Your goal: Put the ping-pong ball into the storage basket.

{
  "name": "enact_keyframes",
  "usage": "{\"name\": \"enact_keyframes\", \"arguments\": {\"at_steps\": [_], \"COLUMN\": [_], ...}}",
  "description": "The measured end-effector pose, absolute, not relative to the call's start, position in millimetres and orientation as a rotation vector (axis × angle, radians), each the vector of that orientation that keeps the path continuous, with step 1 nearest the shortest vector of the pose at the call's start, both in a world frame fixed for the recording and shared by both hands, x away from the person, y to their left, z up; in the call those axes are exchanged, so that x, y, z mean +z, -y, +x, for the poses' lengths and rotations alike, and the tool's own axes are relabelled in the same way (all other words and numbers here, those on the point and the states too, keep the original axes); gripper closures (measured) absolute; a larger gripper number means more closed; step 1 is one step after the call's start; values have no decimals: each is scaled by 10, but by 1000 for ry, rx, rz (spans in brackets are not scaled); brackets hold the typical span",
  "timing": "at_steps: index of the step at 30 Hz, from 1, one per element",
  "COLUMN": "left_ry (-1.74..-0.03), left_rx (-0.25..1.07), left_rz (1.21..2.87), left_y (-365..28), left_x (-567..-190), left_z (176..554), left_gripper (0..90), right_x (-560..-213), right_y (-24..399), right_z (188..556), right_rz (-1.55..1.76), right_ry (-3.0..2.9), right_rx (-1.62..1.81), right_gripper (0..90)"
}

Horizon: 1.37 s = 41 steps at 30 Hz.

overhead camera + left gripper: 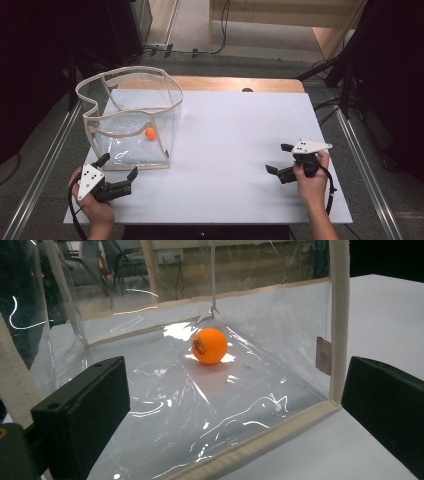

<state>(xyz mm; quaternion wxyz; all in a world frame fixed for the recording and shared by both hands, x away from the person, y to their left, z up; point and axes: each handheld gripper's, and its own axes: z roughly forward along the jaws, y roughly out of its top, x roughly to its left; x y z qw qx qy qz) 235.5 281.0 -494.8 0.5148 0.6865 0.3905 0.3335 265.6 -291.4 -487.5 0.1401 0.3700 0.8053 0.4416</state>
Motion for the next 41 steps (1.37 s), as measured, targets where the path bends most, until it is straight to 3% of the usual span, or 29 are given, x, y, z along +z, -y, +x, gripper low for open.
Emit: {"name": "enact_keyframes", "arguments": {"at_steps": [41], "left_ry": [-935], "left_rx": [792], "left_rz": [1652], "left_y": [-2815], "left_x": [-4948], "left_z": [2367], "left_gripper": [0], "right_x": [-5051], "right_y": [3620], "right_z": [2116], "right_rz": [1235], "right_ry": [-2069], "right_rx": [1361], "right_gripper": [0]}}
